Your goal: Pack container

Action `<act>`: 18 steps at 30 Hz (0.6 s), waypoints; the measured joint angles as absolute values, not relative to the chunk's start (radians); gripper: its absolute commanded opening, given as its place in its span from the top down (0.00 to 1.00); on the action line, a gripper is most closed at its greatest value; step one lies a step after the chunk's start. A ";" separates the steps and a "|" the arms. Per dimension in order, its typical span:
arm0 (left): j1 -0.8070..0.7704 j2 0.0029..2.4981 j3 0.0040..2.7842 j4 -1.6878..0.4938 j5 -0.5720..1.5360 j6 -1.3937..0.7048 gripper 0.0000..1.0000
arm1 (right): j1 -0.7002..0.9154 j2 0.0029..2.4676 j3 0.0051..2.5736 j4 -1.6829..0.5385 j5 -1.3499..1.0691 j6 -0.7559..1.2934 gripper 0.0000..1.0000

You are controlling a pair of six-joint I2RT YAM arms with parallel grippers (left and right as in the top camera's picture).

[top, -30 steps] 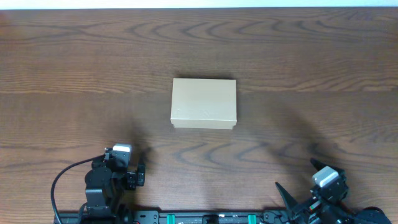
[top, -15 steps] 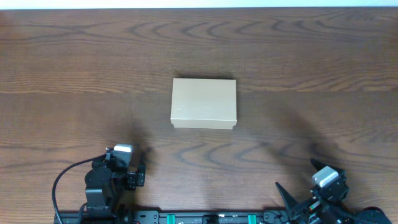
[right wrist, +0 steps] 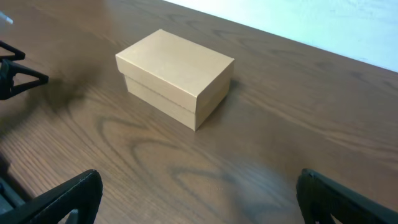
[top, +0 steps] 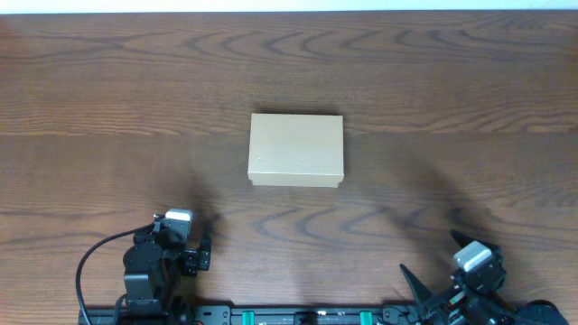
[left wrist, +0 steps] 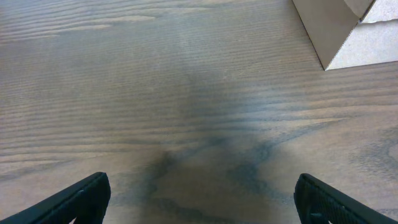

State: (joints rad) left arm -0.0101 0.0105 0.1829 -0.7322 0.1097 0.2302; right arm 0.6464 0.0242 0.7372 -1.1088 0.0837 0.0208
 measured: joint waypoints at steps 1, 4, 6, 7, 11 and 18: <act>-0.010 0.010 0.183 -0.732 0.110 0.230 0.05 | 0.646 0.024 0.737 -1.100 0.084 0.021 0.01; -0.010 0.010 0.183 -0.733 0.109 0.230 0.05 | 0.616 0.024 0.737 -1.027 0.087 0.020 0.01; -0.010 0.010 0.183 -0.732 0.110 0.230 0.05 | 0.553 0.024 0.736 -1.011 0.088 0.020 0.01; -0.010 0.010 0.183 -0.732 0.110 0.230 0.05 | 0.518 0.024 0.732 -1.007 0.088 0.020 0.01; -0.010 0.010 0.183 -0.732 0.110 0.230 0.05 | 0.368 0.024 0.669 -0.986 0.091 0.020 0.01; -0.010 0.010 0.183 -0.732 0.110 0.230 0.05 | 0.161 0.027 0.463 -0.831 0.081 0.018 0.01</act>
